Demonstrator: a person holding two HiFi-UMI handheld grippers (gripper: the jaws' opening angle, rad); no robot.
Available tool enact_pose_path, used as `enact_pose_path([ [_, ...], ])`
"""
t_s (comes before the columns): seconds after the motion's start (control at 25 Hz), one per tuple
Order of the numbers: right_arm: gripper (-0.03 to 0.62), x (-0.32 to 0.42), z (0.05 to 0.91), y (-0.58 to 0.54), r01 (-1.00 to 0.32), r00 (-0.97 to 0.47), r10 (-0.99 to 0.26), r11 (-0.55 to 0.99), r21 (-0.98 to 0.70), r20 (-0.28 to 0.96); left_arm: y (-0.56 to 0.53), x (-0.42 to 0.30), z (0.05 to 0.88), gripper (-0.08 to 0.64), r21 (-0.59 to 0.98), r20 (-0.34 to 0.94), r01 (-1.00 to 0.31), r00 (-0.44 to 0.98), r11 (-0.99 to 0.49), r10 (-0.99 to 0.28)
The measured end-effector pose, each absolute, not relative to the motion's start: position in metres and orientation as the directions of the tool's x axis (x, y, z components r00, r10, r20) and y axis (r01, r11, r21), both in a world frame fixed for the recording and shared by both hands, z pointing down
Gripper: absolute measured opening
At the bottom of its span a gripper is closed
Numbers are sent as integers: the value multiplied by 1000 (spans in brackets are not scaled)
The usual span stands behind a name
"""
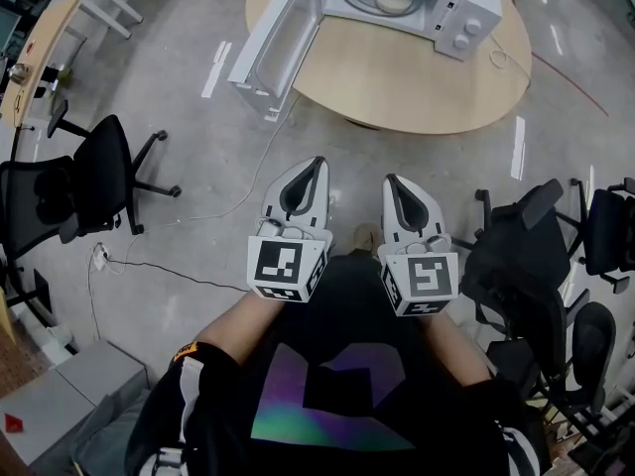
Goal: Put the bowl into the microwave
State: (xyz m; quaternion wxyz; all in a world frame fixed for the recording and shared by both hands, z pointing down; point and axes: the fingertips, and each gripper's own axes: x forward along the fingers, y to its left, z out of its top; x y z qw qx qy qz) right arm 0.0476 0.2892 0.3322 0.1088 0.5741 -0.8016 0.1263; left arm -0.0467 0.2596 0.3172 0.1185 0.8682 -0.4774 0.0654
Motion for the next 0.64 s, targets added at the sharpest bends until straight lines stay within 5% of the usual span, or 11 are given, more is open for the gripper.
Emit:
enact_pose_path([
  [0.64, 15, 46, 322, 298, -952, -304, -900, 300, -62, 313, 266, -43, 306, 44, 128, 206, -823, 568, -554, -797],
])
